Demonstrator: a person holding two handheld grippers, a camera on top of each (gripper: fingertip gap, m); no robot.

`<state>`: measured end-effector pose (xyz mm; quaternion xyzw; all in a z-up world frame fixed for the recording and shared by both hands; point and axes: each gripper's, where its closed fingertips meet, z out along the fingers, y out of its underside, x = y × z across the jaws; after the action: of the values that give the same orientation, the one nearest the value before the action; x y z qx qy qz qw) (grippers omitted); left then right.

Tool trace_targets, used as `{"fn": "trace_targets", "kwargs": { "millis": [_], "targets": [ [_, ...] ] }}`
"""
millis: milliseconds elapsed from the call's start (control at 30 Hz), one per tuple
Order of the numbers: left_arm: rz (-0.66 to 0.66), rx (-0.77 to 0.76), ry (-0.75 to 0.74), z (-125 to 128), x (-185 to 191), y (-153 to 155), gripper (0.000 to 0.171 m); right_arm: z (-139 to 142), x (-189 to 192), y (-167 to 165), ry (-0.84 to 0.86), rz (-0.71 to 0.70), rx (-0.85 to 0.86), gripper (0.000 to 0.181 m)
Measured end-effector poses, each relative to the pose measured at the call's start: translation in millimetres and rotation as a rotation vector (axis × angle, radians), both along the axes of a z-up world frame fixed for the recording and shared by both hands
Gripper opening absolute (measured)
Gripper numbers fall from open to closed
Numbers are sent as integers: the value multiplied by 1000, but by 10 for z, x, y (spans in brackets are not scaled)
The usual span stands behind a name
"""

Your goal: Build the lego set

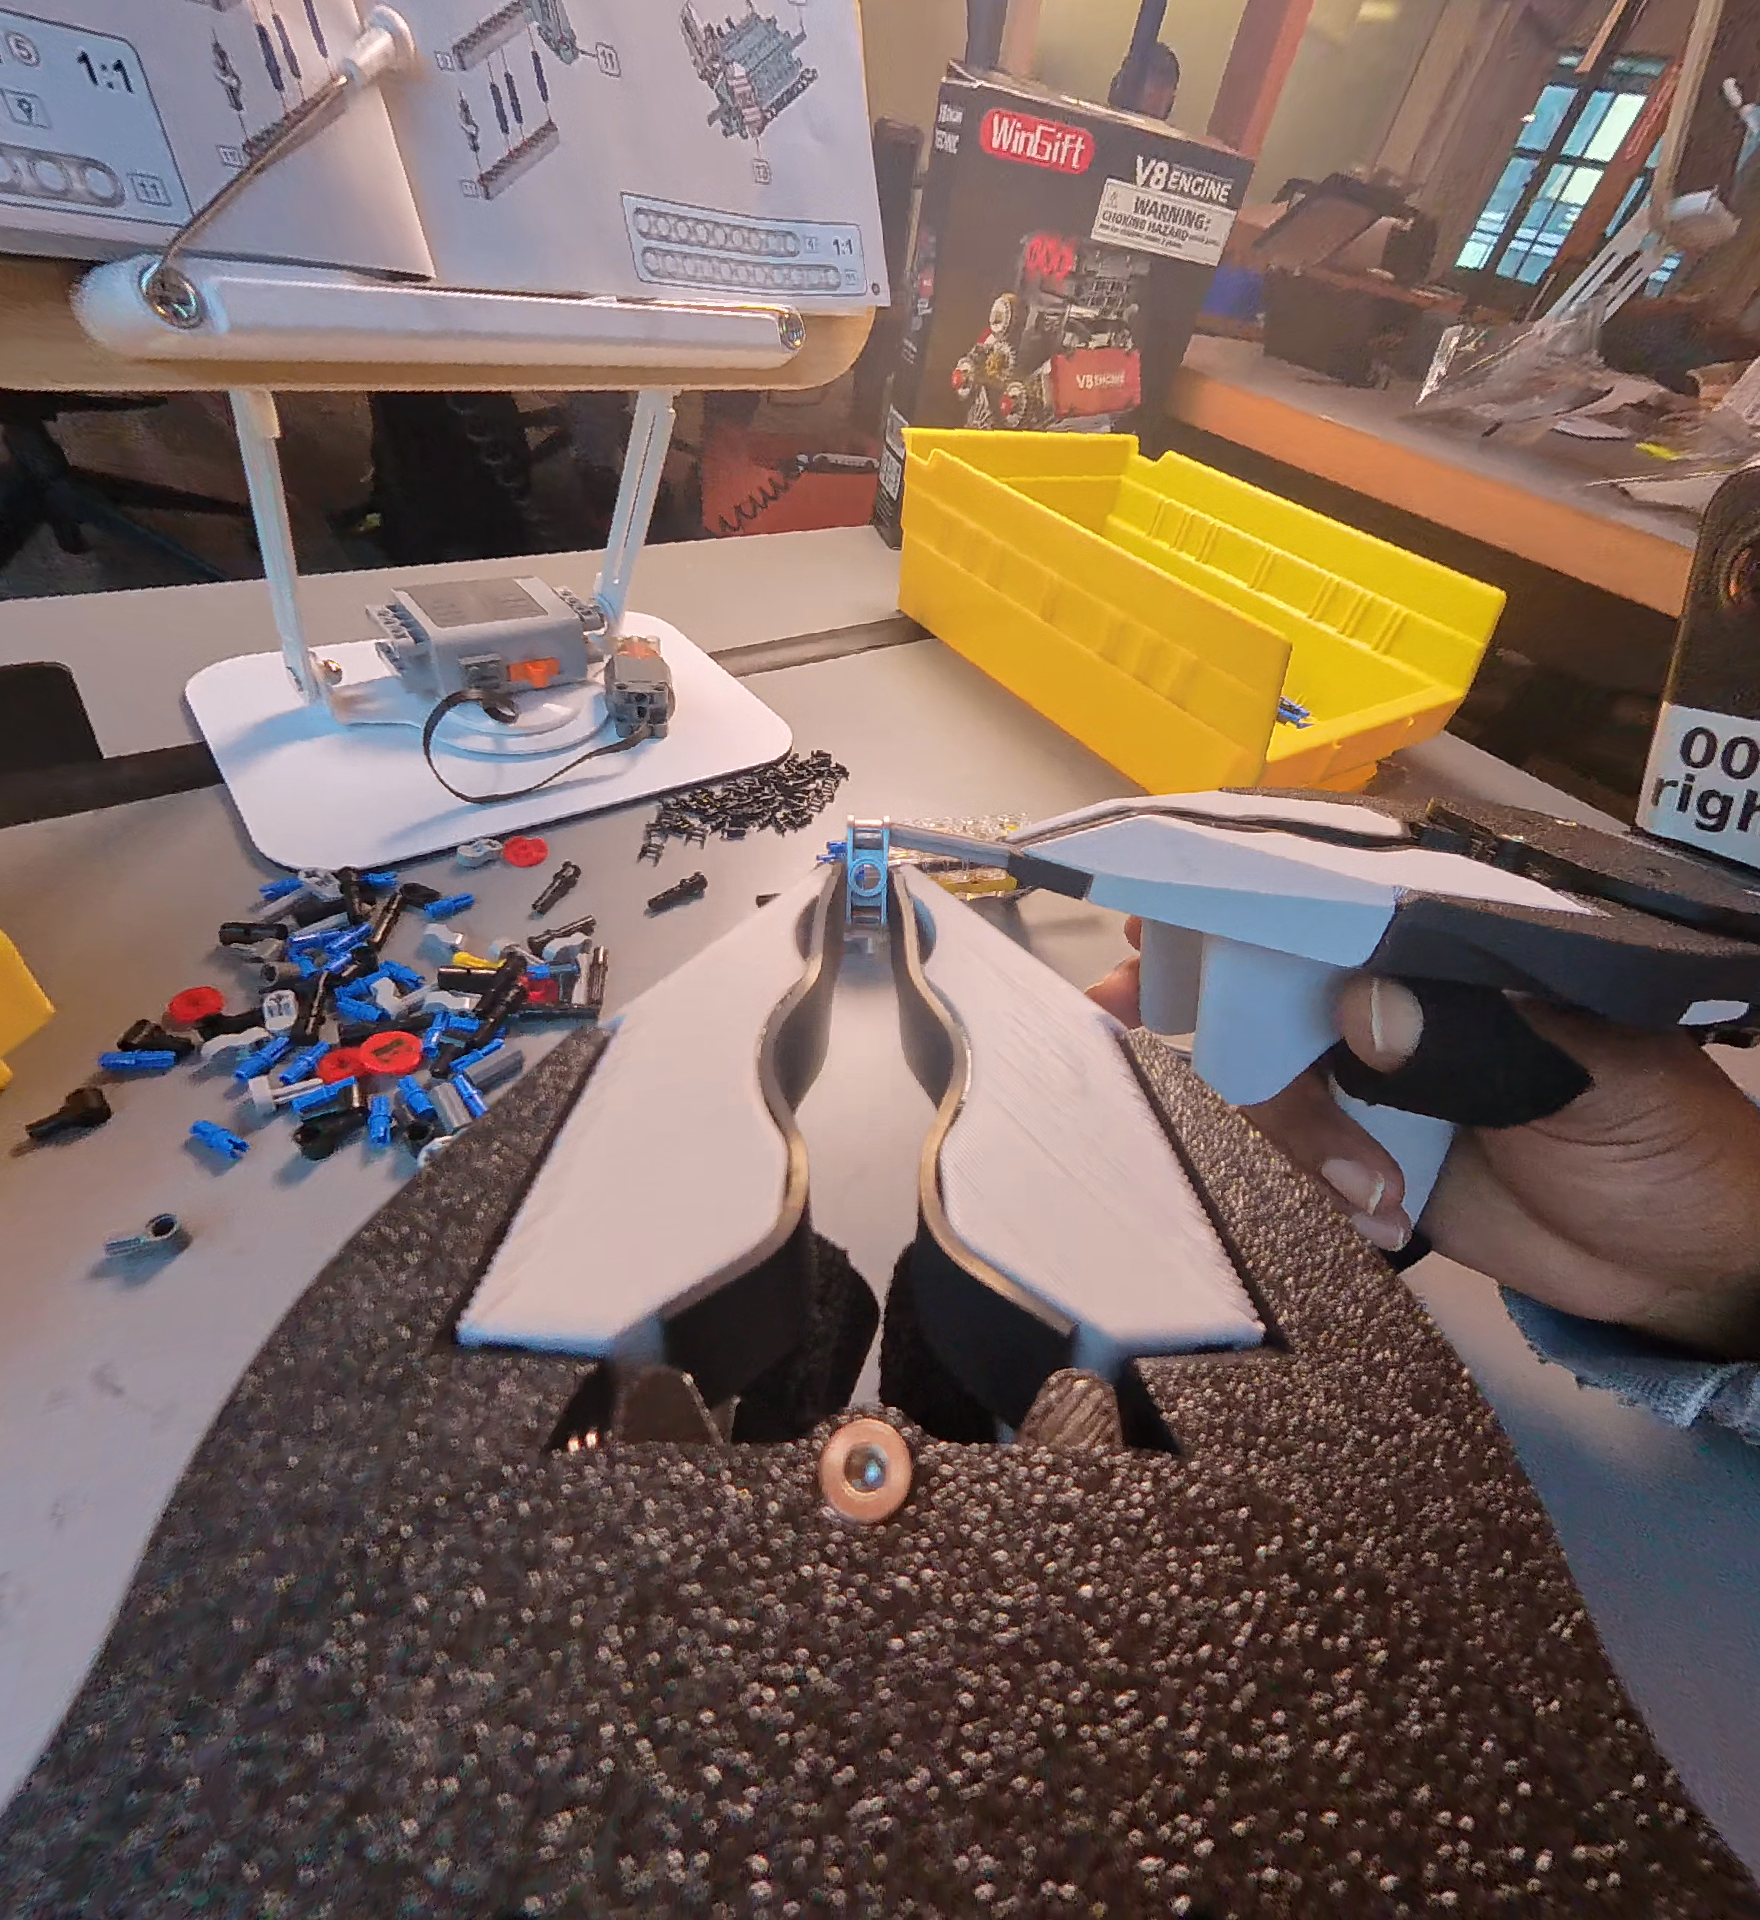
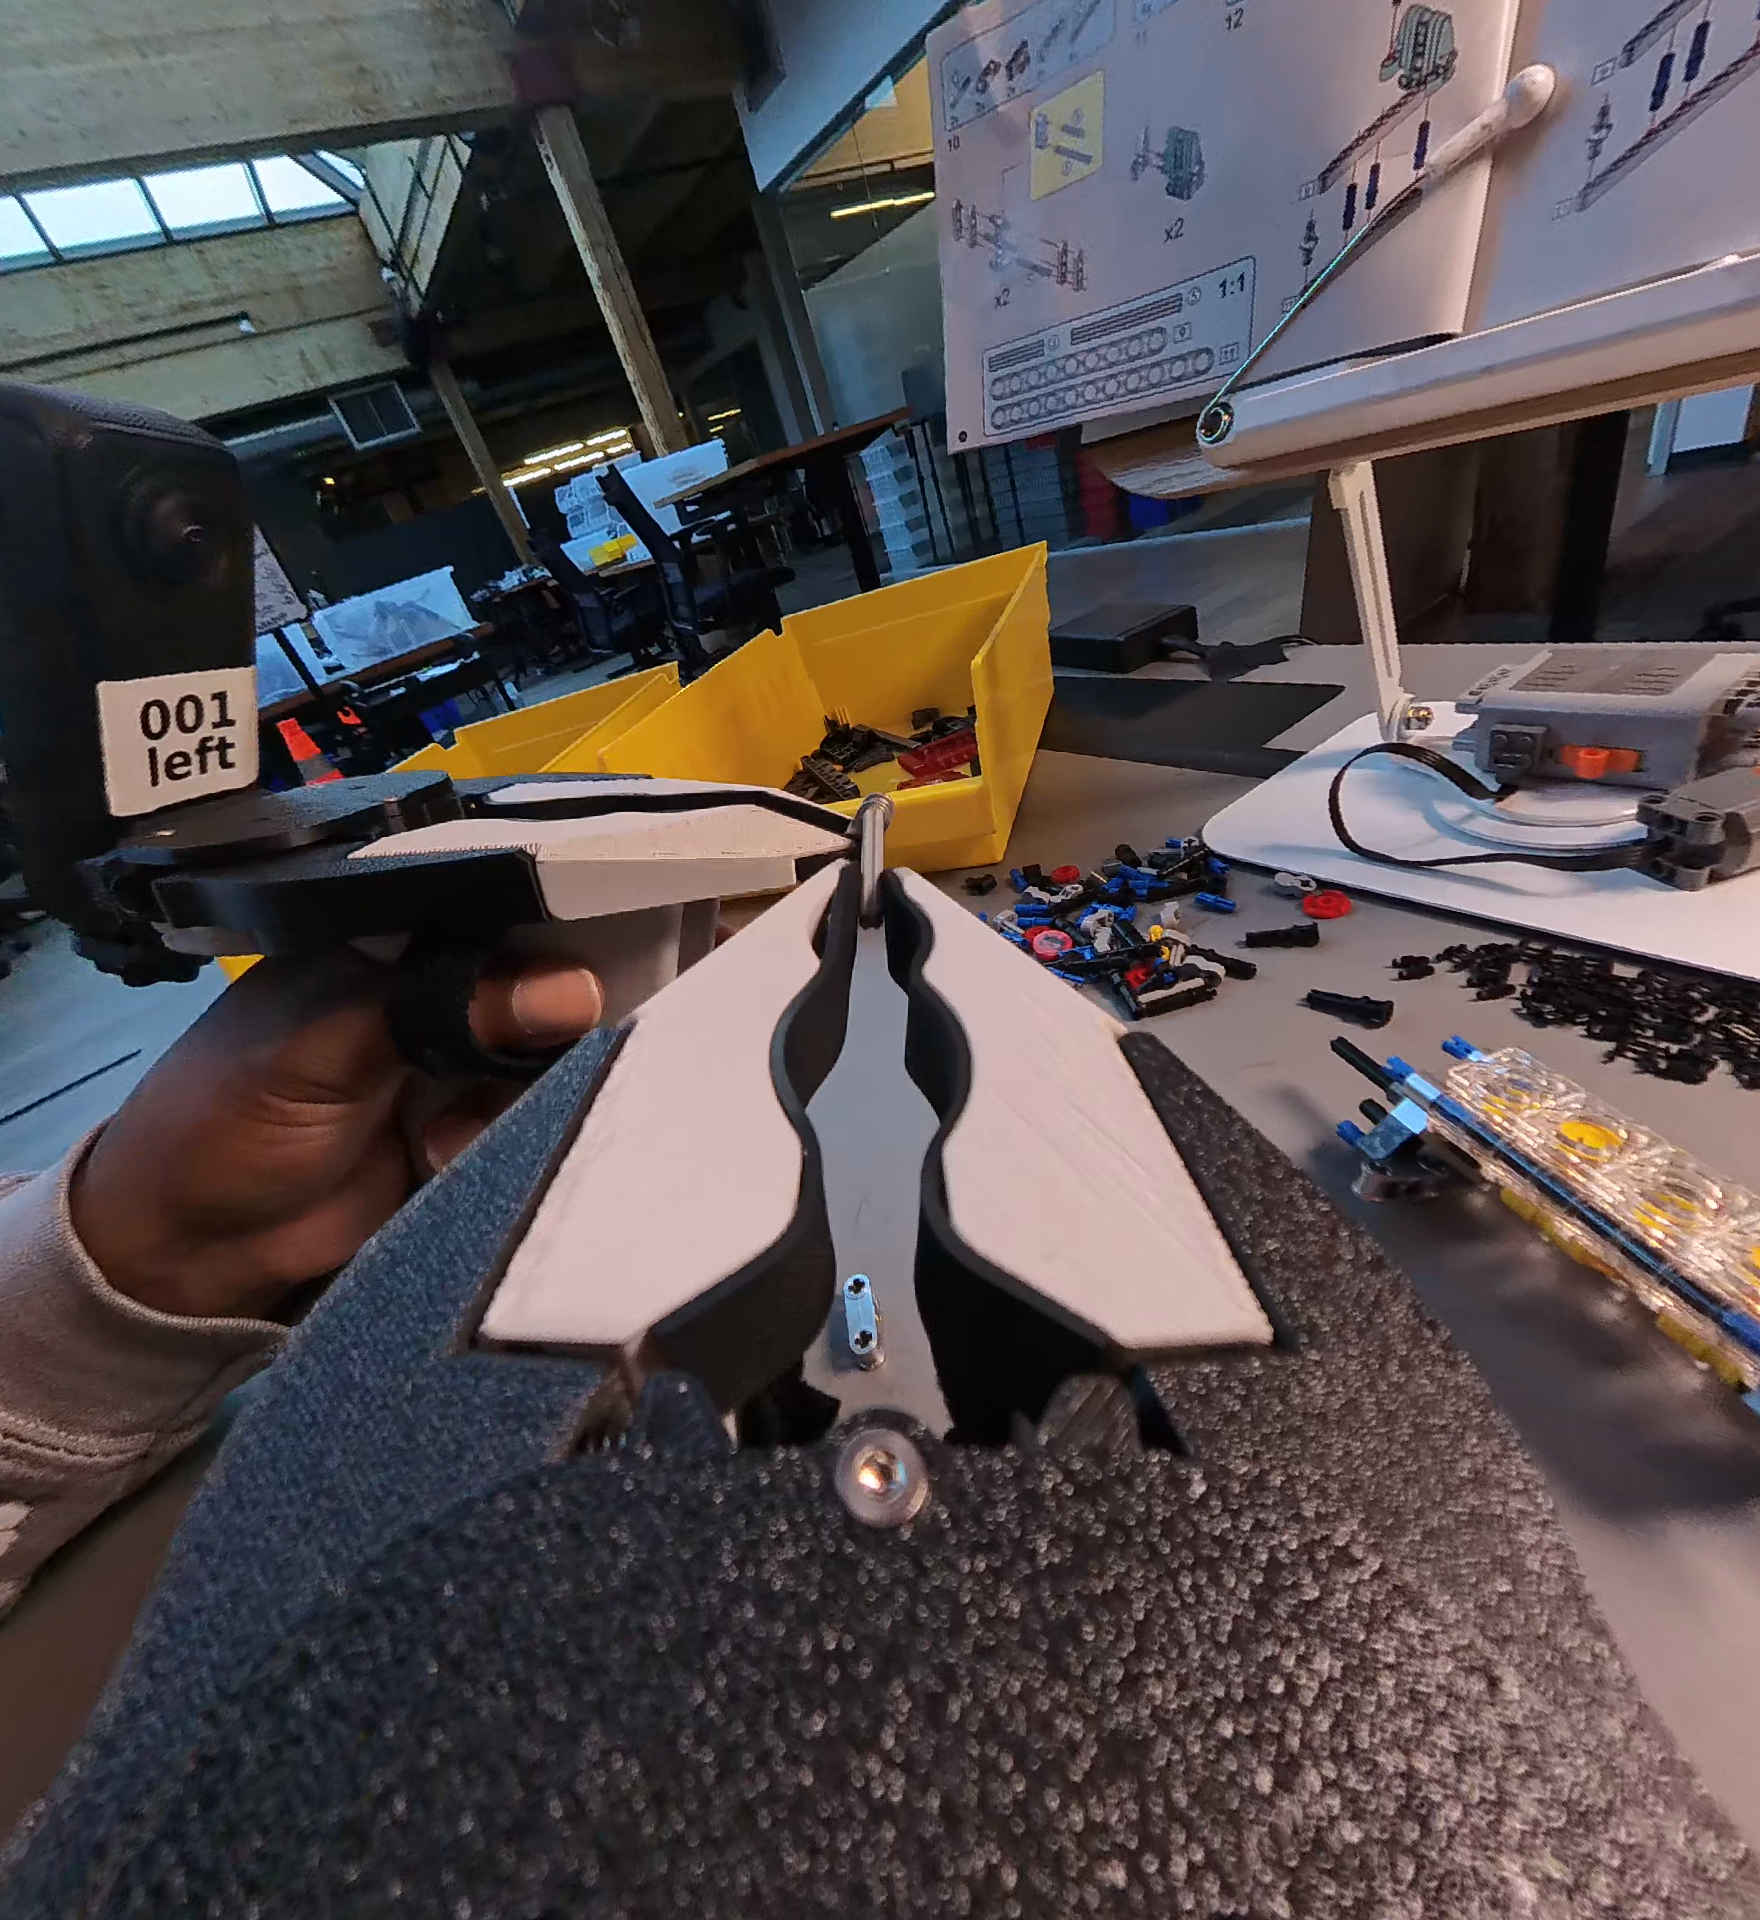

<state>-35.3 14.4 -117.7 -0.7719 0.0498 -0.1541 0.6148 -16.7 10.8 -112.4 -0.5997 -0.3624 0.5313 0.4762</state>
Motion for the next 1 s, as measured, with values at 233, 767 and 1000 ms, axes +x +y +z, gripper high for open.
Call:
{"fn": "trace_targets", "kwargs": {
  "millis": [233, 767, 1000],
  "targets": [
    [-8, 11, 9, 13, 9, -3, 6, 9, 9, -4, -7, -2, -2, 2],
    [-50, -2, 54, -26, 51, -34, 6, 0, 21, -29, -138, -49, 244, 2],
    [-64, 2, 50, -11, 63, -48, 6, 8, 25, -33, -120, -39, 252, 2]
  ]
}}
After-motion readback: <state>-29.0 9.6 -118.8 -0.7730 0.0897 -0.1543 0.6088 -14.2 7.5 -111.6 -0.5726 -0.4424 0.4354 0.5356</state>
